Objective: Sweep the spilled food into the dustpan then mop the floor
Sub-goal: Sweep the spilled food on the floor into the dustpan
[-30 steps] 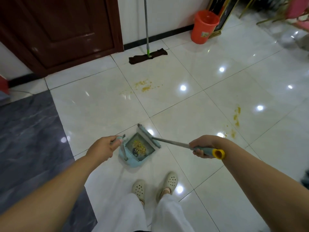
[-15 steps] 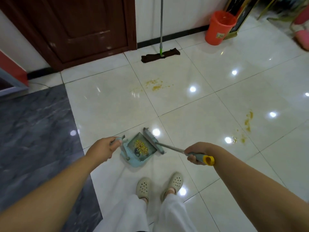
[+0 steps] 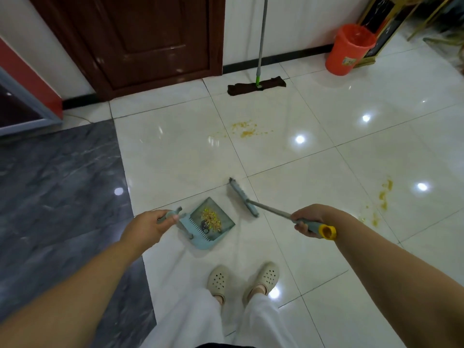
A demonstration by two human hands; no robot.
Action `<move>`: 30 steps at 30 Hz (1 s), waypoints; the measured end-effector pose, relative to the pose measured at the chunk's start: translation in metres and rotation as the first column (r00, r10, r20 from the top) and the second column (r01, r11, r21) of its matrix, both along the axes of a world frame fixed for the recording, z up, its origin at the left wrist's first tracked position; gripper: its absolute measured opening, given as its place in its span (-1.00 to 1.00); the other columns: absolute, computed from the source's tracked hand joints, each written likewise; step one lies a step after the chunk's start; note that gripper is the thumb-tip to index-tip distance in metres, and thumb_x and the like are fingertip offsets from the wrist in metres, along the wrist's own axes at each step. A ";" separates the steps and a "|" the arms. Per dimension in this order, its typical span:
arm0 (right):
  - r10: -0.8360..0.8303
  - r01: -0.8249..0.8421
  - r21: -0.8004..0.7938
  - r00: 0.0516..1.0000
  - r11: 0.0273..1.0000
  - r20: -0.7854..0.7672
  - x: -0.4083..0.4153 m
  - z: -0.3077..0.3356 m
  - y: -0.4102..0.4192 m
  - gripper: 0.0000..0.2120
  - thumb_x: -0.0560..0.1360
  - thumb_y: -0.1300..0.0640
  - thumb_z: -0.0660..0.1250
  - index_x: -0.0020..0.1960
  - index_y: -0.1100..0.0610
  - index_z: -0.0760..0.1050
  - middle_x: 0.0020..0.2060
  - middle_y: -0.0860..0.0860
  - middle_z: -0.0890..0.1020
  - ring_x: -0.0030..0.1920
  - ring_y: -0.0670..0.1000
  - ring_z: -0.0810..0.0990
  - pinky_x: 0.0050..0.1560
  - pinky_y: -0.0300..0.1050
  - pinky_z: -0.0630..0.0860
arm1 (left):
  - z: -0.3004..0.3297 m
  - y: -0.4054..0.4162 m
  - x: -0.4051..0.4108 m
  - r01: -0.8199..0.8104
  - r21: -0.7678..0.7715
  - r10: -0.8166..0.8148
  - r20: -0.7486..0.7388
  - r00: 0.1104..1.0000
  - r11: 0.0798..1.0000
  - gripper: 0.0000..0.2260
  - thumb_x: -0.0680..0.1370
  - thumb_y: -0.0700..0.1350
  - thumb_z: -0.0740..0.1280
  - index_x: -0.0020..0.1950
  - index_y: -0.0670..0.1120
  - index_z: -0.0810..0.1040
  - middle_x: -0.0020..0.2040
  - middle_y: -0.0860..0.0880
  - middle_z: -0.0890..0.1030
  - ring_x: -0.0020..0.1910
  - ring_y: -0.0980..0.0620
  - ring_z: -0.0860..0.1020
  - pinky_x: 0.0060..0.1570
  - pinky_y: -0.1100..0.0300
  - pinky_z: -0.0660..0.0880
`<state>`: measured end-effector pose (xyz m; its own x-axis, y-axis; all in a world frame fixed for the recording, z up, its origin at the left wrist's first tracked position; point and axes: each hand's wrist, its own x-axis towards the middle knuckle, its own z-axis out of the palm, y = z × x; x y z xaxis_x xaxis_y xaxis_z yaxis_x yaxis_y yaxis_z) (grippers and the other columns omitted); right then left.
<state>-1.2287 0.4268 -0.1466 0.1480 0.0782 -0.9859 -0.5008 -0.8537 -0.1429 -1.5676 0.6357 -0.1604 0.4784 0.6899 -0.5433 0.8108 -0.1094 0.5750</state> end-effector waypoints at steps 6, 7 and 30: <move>-0.053 0.053 -0.010 0.998 0.999 0.033 -0.022 -0.015 0.012 -0.86 0.59 0.28 0.18 -0.14 0.27 0.33 -0.37 0.14 0.38 -0.73 -0.05 0.36 -0.69 -0.37 0.36 | 0.002 0.006 -0.021 -0.027 -0.018 0.027 -0.013 1.000 0.999 -0.78 0.54 0.15 0.26 -0.08 0.09 0.65 -0.46 0.01 0.42 -0.46 0.02 0.42 -0.40 0.20 0.39; -0.054 0.054 -0.014 0.998 0.998 0.023 -0.029 -0.018 0.015 -0.87 0.59 0.28 0.18 -0.14 0.27 0.33 -0.38 0.14 0.38 -0.73 -0.05 0.37 -0.70 -0.36 0.36 | 0.002 0.007 -0.024 -0.030 -0.019 0.030 -0.017 0.999 0.999 -0.79 0.55 0.14 0.26 -0.07 0.08 0.64 -0.46 0.00 0.43 -0.46 0.02 0.42 -0.41 0.20 0.39; 0.086 -0.085 0.082 0.996 0.993 -0.002 -0.069 0.048 0.028 -0.92 0.55 0.27 0.22 0.01 0.27 0.36 -0.36 0.11 0.45 -0.64 -0.10 0.38 -0.61 -0.34 0.41 | 0.015 -0.005 0.022 -0.091 -0.139 0.106 0.108 0.988 0.986 -0.72 0.57 0.14 0.21 -0.06 -0.01 0.61 -0.48 -0.08 0.43 -0.54 0.00 0.36 -0.51 0.22 0.33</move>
